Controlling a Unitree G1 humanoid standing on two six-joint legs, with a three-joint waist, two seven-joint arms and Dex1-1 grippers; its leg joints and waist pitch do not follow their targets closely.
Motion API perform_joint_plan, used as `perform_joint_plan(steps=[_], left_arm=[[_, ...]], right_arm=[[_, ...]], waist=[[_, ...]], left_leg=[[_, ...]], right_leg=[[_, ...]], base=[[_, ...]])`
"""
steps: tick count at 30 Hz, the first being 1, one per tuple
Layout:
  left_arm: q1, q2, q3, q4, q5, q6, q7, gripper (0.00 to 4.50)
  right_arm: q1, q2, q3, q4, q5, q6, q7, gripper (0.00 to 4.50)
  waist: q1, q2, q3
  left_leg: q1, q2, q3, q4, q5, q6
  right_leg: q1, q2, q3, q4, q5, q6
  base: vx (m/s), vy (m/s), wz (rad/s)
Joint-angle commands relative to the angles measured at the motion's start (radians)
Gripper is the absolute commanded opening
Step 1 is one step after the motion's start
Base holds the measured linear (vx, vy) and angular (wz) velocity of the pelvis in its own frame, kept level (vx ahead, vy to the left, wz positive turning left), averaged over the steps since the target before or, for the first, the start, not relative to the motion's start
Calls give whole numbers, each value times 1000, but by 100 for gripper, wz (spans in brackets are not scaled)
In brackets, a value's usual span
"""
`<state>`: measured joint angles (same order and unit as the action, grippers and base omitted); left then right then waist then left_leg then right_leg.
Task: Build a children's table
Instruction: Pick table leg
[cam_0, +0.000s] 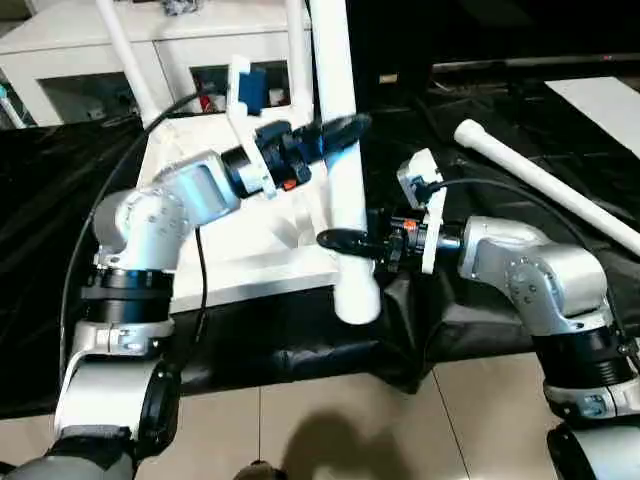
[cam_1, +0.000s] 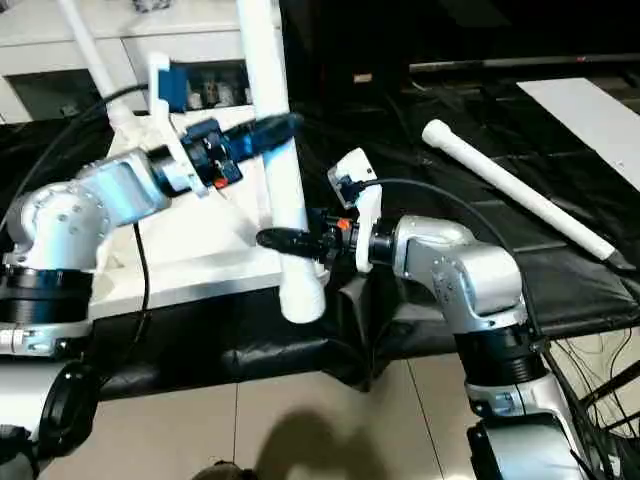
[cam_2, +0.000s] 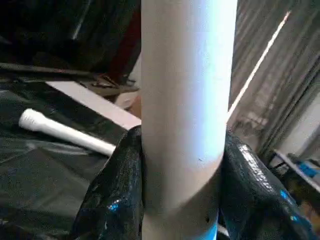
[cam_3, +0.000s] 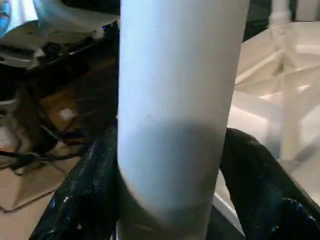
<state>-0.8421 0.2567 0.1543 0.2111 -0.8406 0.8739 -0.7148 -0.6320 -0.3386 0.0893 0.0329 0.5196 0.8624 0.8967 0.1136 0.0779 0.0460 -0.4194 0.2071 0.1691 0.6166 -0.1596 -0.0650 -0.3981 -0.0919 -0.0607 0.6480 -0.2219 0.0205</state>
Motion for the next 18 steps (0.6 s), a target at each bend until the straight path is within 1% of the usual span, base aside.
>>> perform_joint_plan(steps=[1,2,3,5,6,7,9,11,12,14,15,18], left_arm=[[-27,4,23,-38,-47,15,-32,174],[-26,9,21,-38,-46,15,-39,174],[-26,11,20,-37,-44,15,-43,174],[-25,13,20,-33,-40,13,-45,174],[-25,16,20,-31,-41,13,-47,174],[-25,16,26,-28,-47,14,-46,174],[-27,17,27,-25,-46,12,-45,174],[-28,16,33,-24,-49,17,-42,174],[-29,14,36,-24,-49,19,-40,174],[-29,11,38,-25,-48,17,-35,174],[-28,11,38,-25,-48,16,-34,174],[-23,8,42,-27,-44,7,-22,174]], right_arm=[[-11,-18,-4,0,0,28,-4,293],[-13,-19,0,4,2,34,-3,293],[-15,-19,1,5,3,38,-2,276],[-16,-19,6,14,-3,37,-4,256],[-18,-19,8,16,-3,40,-7,256],[-17,-19,10,16,-4,44,-10,247],[-16,-19,12,15,-5,45,-12,217],[-16,-18,14,12,-1,51,-16,212],[-16,-17,13,11,1,52,-18,193],[-15,-12,10,11,1,49,-23,187],[-15,-10,8,11,3,48,-26,186],[-14,3,5,13,-2,31,-47,183]], waist=[[5,-14,-81],[7,-15,-81],[8,-14,-81],[10,-15,-81],[11,-16,-81],[11,-15,-81],[13,-16,-81],[13,-16,-82],[14,-16,-83],[15,-16,-83],[16,-17,-82],[18,-17,-83]], left_leg=[[33,4,1,-60,-93,12],[32,4,0,-60,-90,11],[32,4,1,-60,-89,11],[32,4,1,-60,-86,9],[32,4,1,-60,-87,7],[32,4,0,-61,-87,4],[32,5,0,-61,-87,1],[31,4,0,-60,-80,1],[32,4,1,-59,-78,1],[32,4,1,-59,-75,3],[31,3,1,-59,-75,2],[31,4,1,-59,-73,1]], right_leg=[[56,-34,29,-61,85,-265],[56,-35,29,-61,82,-261],[55,-35,30,-62,79,-257],[55,-35,30,-62,77,-253],[55,-35,30,-61,75,-251],[55,-35,29,-61,72,-247],[55,-36,30,-61,72,-245],[55,-35,30,-60,82,-244],[55,-35,29,-60,86,-244],[55,-35,29,-60,90,-245],[55,-35,29,-60,88,-245],[54,-35,30,-59,86,-242]], base=[[0,0,0],[0,0,0],[0,0,0],[0,0,0],[0,0,0],[0,0,0],[0,0,0],[0,0,0],[0,0,0],[0,0,0],[0,0,0],[0,0,0]])
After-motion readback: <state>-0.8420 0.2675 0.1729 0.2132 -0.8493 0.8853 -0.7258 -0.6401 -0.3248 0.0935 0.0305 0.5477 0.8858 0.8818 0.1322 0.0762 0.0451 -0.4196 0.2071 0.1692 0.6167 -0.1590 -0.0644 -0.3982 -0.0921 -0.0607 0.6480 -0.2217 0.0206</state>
